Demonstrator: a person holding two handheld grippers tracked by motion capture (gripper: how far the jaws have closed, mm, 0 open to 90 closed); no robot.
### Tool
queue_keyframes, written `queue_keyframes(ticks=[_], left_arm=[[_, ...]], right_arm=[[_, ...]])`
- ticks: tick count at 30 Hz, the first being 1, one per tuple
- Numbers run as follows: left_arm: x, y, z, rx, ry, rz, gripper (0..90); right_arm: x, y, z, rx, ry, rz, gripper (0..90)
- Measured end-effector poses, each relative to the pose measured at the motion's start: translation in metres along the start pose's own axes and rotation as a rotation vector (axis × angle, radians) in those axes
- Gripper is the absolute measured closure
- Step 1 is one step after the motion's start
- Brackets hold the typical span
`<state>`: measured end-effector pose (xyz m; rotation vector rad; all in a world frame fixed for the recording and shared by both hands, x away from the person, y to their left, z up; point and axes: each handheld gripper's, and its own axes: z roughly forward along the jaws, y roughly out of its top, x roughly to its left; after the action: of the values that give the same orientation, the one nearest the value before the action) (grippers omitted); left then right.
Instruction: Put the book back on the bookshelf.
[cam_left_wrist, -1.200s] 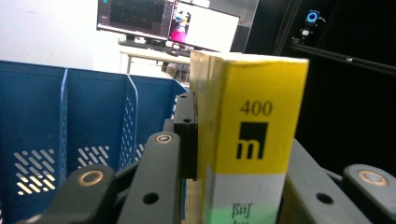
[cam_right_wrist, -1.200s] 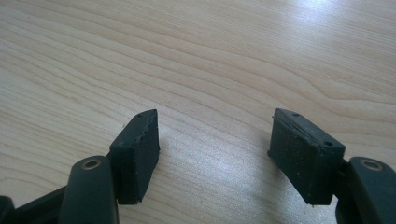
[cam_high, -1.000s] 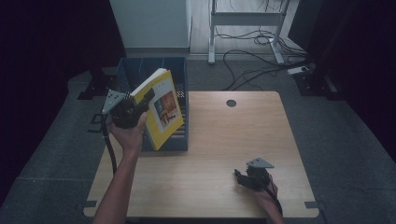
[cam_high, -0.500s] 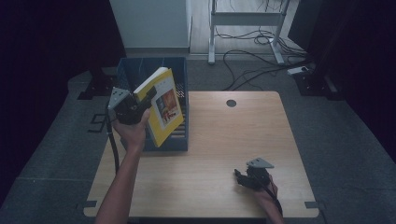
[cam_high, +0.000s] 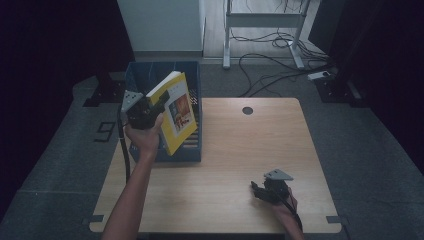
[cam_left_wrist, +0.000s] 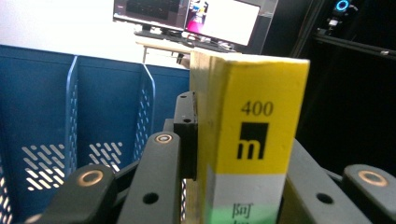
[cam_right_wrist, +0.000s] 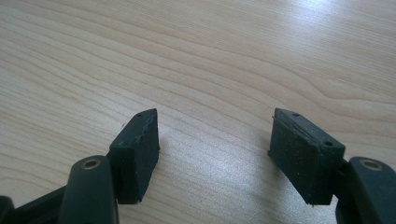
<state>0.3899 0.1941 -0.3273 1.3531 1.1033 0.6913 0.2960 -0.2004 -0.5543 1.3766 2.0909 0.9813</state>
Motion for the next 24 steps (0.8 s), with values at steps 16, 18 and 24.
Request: queue_keyframes(ticks=[16, 18, 24], left_arm=[[-0.002, -0.008, 0.026, 0.022, 0.047, 0.029, 75.1], [-0.003, -0.009, 0.029, 0.028, 0.049, 0.038, 75.2], [-0.002, -0.010, 0.034, 0.036, 0.053, 0.027, 75.2]], right_arm=[[0.000, 0.000, 0.000, -0.002, 0.002, 0.004, 32.3], [0.000, 0.000, 0.000, -0.002, 0.001, 0.003, 32.3], [0.000, 0.000, 0.000, -0.001, 0.000, 0.003, 32.3]])
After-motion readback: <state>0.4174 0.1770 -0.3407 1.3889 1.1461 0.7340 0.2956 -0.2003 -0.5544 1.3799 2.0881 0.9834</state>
